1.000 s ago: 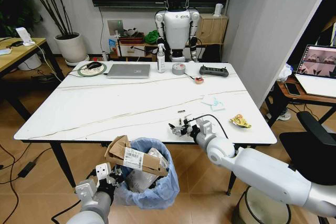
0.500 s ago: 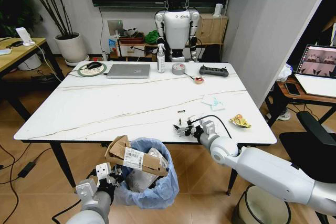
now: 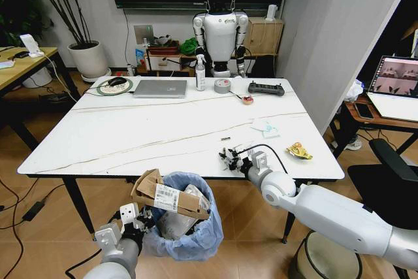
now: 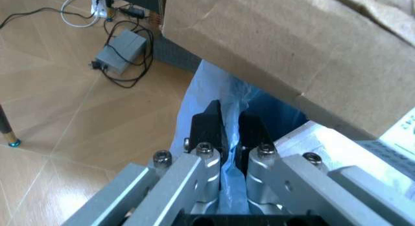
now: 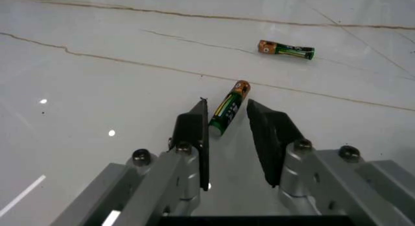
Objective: Pick up the trash bin and place the trash from the table into it.
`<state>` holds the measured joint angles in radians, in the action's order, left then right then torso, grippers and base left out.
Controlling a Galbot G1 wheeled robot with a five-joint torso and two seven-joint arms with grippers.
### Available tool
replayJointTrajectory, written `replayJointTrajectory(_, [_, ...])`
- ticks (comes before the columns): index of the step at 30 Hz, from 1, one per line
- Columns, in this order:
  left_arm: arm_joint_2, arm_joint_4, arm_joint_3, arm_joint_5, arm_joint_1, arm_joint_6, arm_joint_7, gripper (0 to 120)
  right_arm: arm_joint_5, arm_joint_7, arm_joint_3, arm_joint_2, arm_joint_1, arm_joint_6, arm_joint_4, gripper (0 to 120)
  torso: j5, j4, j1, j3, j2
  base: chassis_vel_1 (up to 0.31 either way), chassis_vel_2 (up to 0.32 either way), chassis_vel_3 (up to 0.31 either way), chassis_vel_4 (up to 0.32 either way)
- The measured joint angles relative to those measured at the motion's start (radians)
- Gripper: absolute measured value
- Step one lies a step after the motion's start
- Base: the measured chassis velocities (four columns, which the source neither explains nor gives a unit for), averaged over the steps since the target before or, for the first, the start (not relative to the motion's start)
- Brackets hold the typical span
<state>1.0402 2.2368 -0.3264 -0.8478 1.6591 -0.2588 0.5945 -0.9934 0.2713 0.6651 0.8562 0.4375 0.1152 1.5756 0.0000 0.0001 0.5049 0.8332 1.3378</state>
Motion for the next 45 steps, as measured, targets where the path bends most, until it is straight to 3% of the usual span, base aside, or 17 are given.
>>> replayJointTrajectory(7, [-0.001, -0.004, 0.003, -0.001, -0.009, 0.0, -0.001, 0, -0.001, 0.001, 0.002, 0.001, -0.001, -0.002, 0.001, 0, 0.0, 0.0, 0.0, 0.0, 0.0, 0.0, 0.0, 0.0, 0.0])
replayJointTrajectory(14, [-0.001, -0.012, 0.009, -0.006, -0.018, 0.0, -0.001, 0, -0.012, 0.002, -0.003, 0.003, -0.006, -0.004, 0.014, 0, 0.0001, -0.0001, 0.0, 0.0, 0.0, 0.0, 0.0, 0.0, 0.0])
replayJointTrajectory(21, [-0.008, -0.018, 0.014, -0.013, -0.022, 0.0, -0.001, 0, -0.048, -0.018, -0.04, -0.027, -0.034, -0.037, 0.159, 0, -0.0001, 0.0001, 0.0, 0.0, 0.0, 0.0, 0.0, 0.0, 0.0])
replayJointTrajectory(24, [-0.011, -0.017, 0.014, -0.019, -0.026, -0.001, -0.001, 0, -0.084, -0.073, -0.041, -0.069, -0.04, -0.068, 0.263, 0, -0.0001, 0.0001, 0.0, 0.0, 0.0, 0.0, 0.0, 0.0, 0.0])
replayJointTrajectory(30, [-0.016, -0.012, 0.012, -0.028, -0.038, -0.002, 0.001, 0, -0.092, -0.209, -0.042, -0.134, 0.01, -0.142, 0.345, 0, 0.0, 0.0, 0.0, 0.0, 0.0, 0.0, 0.0, 0.0, 0.0])
replayJointTrajectory(38, [-0.017, -0.012, 0.013, -0.036, -0.048, -0.005, 0.003, 0, -0.043, -0.481, -0.039, -0.18, 0.065, -0.224, 0.32, 0, 0.0001, -0.0001, 0.0, 0.0, 0.0, 0.0, 0.0, 0.0, 0.0])
replayJointTrajectory(45, [-0.017, -0.014, 0.013, -0.04, -0.053, -0.005, 0.004, 0, 0.011, -0.558, -0.026, -0.174, 0.067, -0.243, 0.278, 0, 0.0, 0.0, 0.0, 0.0, 0.0, 0.0, 0.0, 0.0, 0.0])
